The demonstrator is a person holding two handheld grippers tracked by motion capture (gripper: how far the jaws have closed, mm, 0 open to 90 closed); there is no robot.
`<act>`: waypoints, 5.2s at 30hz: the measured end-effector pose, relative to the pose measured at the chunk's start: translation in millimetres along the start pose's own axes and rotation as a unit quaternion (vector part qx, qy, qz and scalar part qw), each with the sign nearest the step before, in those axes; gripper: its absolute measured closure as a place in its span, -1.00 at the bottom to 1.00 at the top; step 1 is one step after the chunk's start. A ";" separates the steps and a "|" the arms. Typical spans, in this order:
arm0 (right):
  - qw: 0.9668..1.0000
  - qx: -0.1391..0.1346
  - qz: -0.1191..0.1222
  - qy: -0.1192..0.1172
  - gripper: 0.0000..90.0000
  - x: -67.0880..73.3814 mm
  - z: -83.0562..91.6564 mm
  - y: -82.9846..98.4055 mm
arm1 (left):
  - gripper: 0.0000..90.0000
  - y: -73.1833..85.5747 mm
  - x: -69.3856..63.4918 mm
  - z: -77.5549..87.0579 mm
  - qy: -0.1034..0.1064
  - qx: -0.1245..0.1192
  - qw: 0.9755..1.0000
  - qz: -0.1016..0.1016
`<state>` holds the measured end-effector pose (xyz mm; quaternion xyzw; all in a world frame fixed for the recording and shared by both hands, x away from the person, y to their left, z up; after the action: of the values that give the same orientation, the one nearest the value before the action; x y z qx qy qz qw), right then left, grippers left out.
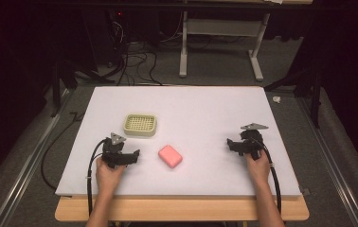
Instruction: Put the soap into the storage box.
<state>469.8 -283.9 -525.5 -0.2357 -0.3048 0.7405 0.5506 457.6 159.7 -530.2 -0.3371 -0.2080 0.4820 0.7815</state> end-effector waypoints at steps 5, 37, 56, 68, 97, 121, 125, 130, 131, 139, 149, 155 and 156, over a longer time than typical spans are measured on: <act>1.000 0.000 0.001 0.001 -0.61 -0.1 0.1 0.1 | -0.69 0.1 0.0 0.0 0.000 0.000 1.000 0.000; 1.000 0.002 -0.002 0.003 -0.66 -0.9 -0.5 0.0 | -0.66 -0.8 0.0 0.8 -0.001 0.002 1.000 -0.001; 1.000 0.002 -0.002 0.003 -0.66 -1.0 -0.5 0.0 | -0.68 -10.9 -16.6 19.8 0.026 -0.018 0.999 -0.010; 1.000 0.003 -0.002 0.003 -0.66 -1.0 -0.4 0.0 | -0.75 -21.6 -38.1 24.5 0.050 -0.016 0.998 -0.040; 1.000 0.001 -0.003 0.003 -0.66 -0.7 -0.5 0.0 | -0.89 -40.1 -101.2 22.7 0.119 -0.021 0.988 -0.092; 1.000 0.001 -0.003 0.003 -0.66 -0.6 -0.4 0.0 | -0.99 -39.0 -137.3 -8.3 0.153 0.009 0.979 -0.132; 1.000 0.001 -0.002 0.003 -0.66 -0.7 -0.5 0.0 | -0.99 -37.9 -141.3 -14.8 0.150 0.016 0.978 -0.140; 1.000 0.001 -0.002 0.003 -0.66 -0.7 -0.5 0.0 | -0.99 -36.3 -142.8 -20.2 0.145 0.021 0.978 -0.147; 1.000 0.001 -0.002 0.003 -0.66 -0.7 -0.5 0.0 | -0.99 -36.3 -142.8 -20.2 0.145 0.021 0.978 -0.147; 1.000 0.001 -0.002 0.003 -0.66 -0.6 -0.5 0.0 | -0.99 -31.3 -144.6 -29.7 0.142 0.037 0.977 -0.154; 1.000 0.001 -0.002 0.002 -0.66 -0.6 -0.5 0.0 | -0.96 -32.2 -142.7 -32.0 0.148 0.029 0.977 -0.148; 1.000 0.001 -0.002 0.002 -0.66 -0.7 -0.5 0.0 | -0.85 -32.4 -140.8 -31.1 0.147 0.022 0.978 -0.144; 1.000 0.001 -0.002 0.002 -0.66 -0.7 -0.5 0.0 | -0.85 -32.4 -140.5 -30.7 0.146 0.021 0.979 -0.143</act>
<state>470.4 -284.4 -525.9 -0.2362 -0.3034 0.7392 0.5530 434.4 14.1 -527.7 -0.3538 -0.1276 0.3155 0.8712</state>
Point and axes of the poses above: each handheld gripper's, and its own axes: z roughly backward along the jaws, y roughly out of its underside, x roughly to its left, the point moved 6 cm from there along -z, roughly forward along the jaws, and after that the axes turned 1 degree about -y, right-handed, at the moved point
